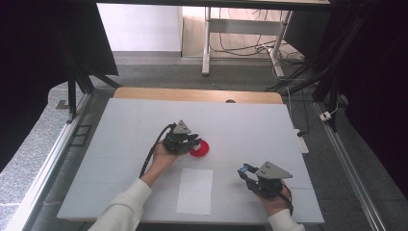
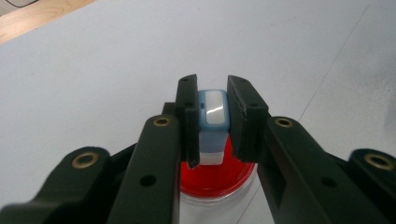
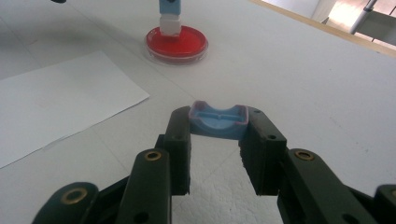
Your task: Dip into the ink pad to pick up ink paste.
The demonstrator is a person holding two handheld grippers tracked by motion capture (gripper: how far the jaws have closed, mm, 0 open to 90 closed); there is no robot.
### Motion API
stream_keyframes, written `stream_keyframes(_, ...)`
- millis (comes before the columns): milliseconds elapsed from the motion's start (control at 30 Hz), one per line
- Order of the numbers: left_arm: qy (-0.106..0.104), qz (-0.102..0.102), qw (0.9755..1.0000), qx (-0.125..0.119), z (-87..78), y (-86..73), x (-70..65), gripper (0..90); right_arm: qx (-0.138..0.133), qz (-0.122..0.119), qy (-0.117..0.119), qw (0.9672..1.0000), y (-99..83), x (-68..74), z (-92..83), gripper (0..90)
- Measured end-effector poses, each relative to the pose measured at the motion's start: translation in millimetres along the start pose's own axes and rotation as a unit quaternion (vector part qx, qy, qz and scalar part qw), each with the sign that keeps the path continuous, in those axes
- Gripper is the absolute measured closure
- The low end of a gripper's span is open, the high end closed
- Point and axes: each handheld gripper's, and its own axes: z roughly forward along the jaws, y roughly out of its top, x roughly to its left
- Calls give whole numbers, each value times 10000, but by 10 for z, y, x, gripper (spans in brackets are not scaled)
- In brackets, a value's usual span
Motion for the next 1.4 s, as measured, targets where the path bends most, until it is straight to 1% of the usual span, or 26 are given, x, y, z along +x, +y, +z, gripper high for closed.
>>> stream_keyframes(400,-22,58,10000,67,46,-23,-22,747,1,2,18,10000,-1,1,2,642)
stream_keyframes(667,-36,88,9999,94,47,-25,-24,749,10,-4,15,10000,-1,1,3,642)
stream_keyframes(933,-63,30,9999,116,47,-35,-6,752,3,1,25,10000,-1,3,2,642)
stream_keyframes(1033,-42,70,9998,171,55,-38,-16,754,-1,6,22,10000,-1,2,0,642)
stream_keyframes(1133,-13,159,9996,214,64,-36,-37,755,4,4,20,10000,-1,2,1,642)
stream_keyframes(1400,75,267,9994,229,70,-47,-70,758,3,-6,8,10000,-1,5,2,642)
